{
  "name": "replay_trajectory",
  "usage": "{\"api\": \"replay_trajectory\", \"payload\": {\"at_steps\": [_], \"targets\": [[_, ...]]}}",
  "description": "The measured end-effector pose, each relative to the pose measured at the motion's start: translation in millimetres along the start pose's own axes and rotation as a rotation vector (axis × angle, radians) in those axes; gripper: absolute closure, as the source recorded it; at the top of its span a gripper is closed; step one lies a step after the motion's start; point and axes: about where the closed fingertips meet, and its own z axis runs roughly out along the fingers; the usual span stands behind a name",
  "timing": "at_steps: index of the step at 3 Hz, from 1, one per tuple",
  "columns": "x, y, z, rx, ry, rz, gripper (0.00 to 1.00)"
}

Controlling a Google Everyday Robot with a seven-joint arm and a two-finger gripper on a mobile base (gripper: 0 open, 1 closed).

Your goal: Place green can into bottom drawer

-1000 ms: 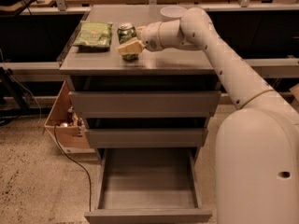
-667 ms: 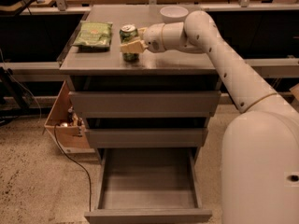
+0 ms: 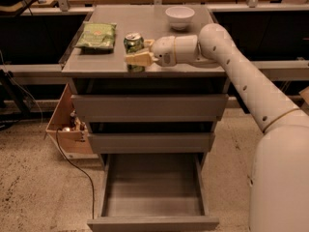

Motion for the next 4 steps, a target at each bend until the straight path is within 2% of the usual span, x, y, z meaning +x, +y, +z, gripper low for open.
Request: {"api": "replay_trajectory", "payload": {"at_steps": [1,2,3,4], "targets": [[-9,37,-18,-0.079,-0.029,-0.021,1.00],[-15,69,-40,-0.135,-0.038,-0.046,1.00],[-3,93,-59,-0.172,-0.022,-0.067,1.00],[21,111,-65,-0.213,0.000,-0.084,1.00]]}}
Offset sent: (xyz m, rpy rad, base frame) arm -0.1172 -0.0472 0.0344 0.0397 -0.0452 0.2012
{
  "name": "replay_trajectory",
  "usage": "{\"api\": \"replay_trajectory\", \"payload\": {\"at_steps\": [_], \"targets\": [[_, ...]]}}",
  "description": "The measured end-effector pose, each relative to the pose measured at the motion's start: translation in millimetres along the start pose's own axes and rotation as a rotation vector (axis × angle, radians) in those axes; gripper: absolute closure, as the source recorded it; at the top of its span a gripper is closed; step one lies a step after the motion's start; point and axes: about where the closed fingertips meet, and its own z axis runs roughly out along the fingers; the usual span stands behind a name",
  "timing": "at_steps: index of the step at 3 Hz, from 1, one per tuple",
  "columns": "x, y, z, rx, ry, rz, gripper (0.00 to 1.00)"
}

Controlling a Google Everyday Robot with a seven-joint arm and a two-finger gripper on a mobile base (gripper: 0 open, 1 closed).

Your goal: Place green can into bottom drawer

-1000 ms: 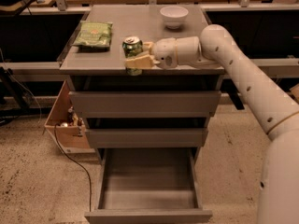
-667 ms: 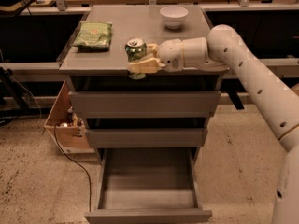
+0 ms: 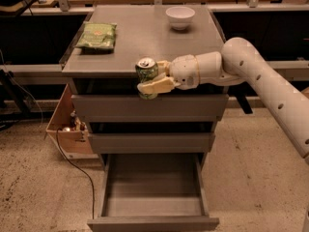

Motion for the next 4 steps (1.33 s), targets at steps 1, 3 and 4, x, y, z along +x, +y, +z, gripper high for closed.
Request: {"api": "replay_trajectory", "payload": {"at_steps": [1,3,4], "targets": [[0,0,0,0.000,0.000,0.000,1.00],[44,25,3,-0.001,-0.108,0.076,1.00],[84,48,1,-0.011,-0.131,0.106,1.00]]}}
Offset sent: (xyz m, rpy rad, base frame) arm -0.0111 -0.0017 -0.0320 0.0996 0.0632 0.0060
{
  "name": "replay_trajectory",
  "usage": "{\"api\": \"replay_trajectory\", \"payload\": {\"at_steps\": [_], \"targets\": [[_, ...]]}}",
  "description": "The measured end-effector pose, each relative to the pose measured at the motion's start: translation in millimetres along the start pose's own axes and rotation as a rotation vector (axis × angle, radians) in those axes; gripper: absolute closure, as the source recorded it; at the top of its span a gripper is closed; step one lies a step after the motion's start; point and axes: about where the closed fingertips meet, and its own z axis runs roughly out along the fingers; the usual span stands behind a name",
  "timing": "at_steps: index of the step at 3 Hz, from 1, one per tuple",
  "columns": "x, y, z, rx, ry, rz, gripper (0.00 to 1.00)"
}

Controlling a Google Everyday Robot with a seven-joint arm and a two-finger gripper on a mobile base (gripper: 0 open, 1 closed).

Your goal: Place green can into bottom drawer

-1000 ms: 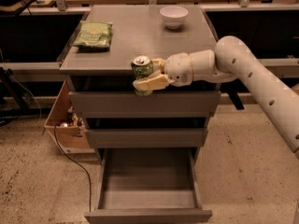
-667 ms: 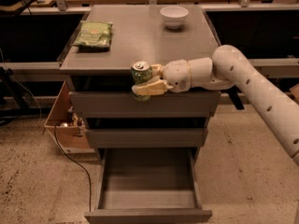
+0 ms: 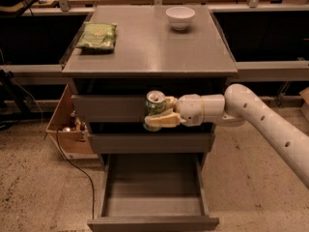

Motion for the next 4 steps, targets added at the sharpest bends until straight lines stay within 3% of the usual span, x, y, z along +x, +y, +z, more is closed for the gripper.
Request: {"api": "replay_trajectory", "payload": {"at_steps": [1,2,4], "targets": [[64,20,-13,-0.028,-0.013,0.030,1.00],[107,29,-18,-0.054,-0.005,0.043,1.00],[103,29,-14,-0.054,-0.022,0.032,1.00]]}}
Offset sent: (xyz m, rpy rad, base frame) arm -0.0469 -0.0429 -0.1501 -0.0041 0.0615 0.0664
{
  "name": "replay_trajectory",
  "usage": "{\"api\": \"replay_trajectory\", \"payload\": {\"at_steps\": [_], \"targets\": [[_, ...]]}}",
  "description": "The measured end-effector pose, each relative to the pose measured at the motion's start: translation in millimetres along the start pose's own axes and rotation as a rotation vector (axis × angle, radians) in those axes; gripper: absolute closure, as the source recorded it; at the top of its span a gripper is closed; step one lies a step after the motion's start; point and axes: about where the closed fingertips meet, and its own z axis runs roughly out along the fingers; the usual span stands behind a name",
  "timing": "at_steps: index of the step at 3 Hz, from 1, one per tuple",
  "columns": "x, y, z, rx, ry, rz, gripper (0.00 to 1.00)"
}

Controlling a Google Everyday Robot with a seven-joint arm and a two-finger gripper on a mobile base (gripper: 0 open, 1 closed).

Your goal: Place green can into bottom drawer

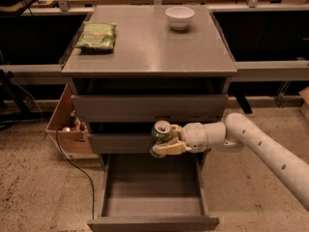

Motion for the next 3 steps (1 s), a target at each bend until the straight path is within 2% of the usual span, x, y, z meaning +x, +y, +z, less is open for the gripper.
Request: {"api": "replay_trajectory", "payload": {"at_steps": [1,3], "targets": [[30,-2,1,0.035,-0.018,0.020,1.00],[125,-16,-6,0.114,-0.003,0.065,1.00]]}}
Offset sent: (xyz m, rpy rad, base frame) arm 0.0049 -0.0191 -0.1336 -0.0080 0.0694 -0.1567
